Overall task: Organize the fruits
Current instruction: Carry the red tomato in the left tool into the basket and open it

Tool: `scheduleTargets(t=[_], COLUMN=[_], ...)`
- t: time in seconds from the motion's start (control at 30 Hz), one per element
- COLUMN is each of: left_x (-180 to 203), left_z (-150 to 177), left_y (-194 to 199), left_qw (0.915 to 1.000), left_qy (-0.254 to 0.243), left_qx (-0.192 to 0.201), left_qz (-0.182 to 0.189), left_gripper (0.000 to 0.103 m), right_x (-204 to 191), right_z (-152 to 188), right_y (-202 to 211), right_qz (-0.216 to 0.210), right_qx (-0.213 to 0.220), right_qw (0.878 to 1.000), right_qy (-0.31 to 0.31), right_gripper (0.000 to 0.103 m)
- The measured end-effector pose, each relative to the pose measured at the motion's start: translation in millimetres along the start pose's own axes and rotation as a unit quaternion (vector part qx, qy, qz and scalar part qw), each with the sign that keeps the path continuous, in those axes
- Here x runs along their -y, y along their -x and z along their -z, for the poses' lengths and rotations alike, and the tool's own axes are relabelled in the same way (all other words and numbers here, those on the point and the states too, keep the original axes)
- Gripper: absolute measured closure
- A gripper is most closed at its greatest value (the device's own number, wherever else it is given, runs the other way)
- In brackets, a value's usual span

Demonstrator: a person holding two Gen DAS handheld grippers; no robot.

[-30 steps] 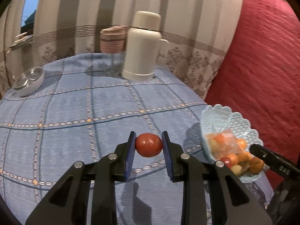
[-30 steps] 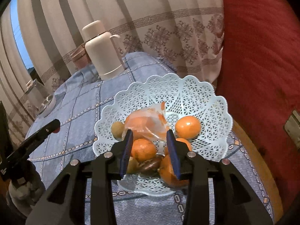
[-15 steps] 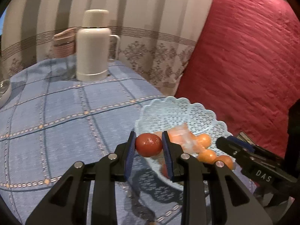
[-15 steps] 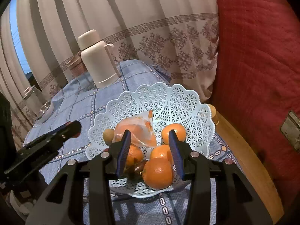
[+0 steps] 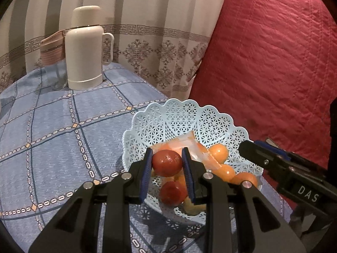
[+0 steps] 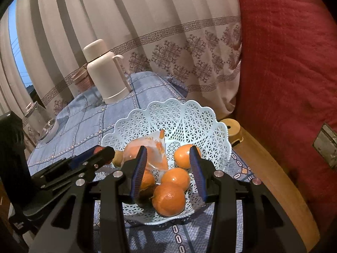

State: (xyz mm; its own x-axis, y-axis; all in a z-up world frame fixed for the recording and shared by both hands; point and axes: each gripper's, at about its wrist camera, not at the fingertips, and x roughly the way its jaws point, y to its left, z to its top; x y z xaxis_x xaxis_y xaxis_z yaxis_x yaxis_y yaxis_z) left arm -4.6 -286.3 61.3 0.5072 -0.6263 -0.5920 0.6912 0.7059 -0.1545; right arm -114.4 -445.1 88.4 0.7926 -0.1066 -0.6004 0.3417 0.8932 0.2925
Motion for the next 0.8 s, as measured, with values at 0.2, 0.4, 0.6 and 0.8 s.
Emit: scheduleTargets(t=[0.2, 0.4, 0.6, 0.8], left_x=[-0.2, 0.1, -3.4, -9.9], left_z=[1.0, 1.7, -0.1, -2.5], left_y=[-1.9, -4.0, 3.1, 7.3], left_qw=[1.0, 1.0, 0.9998, 0.9994], left_qy=[-0.003, -0.002, 0.004, 0.011], left_qx=[-0.001, -0.005, 0.015, 0.022], left_qz=[0.003, 0.003, -0.012, -0.024], left_gripper=[0.074, 0.072, 0.026, 0.011], right_x=[1.0, 1.6, 8.9, 20.5], right_z=[0.7, 1.0, -0.1, -3.8], right_y=[-2.3, -3.6, -1.1, 4.6], right_qz=[0.0, 0.001, 0.015, 0.034], right_qx=[-0.003, -0.003, 0.008, 0.018], right_qw=[1.0, 1.0, 1.0, 0.999], right_qy=[0.0, -0.001, -0.014, -0.025], right_gripper=[0.06, 0.06, 0.036, 0.021])
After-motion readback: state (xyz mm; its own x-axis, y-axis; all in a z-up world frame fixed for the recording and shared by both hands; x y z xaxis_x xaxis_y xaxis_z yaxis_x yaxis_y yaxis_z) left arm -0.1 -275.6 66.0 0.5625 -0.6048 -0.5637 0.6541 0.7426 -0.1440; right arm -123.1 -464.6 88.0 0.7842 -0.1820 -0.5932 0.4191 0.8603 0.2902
